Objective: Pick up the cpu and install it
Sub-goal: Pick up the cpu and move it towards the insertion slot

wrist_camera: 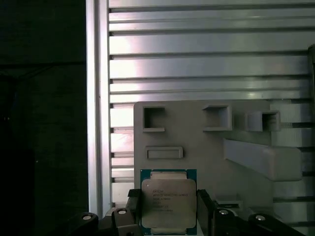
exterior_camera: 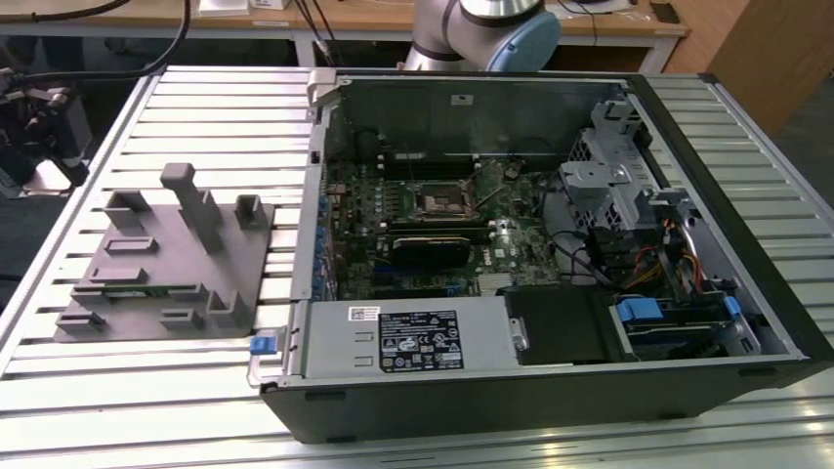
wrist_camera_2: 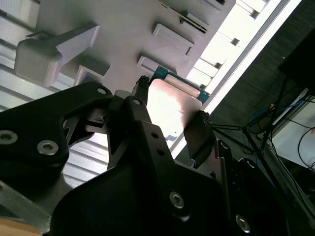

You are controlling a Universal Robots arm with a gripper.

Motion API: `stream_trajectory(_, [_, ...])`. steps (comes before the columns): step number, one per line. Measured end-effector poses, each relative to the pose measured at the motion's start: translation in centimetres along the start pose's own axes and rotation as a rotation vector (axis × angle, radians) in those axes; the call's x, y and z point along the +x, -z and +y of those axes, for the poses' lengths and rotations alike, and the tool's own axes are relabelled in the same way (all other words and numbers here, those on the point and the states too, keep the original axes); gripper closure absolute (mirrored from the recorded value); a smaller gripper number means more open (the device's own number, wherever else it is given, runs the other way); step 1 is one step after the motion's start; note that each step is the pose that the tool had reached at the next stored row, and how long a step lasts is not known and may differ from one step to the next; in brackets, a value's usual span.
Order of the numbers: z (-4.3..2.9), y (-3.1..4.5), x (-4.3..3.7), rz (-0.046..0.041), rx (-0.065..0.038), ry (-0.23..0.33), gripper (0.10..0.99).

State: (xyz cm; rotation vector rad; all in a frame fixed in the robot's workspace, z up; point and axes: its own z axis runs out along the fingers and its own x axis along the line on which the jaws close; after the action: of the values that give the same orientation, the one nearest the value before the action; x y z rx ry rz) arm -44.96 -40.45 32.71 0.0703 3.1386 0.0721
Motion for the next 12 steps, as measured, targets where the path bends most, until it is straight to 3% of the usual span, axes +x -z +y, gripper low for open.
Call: stream_trajectory(12, [0.33,3.65,0.0,0.0,0.0,0.0,0.545])
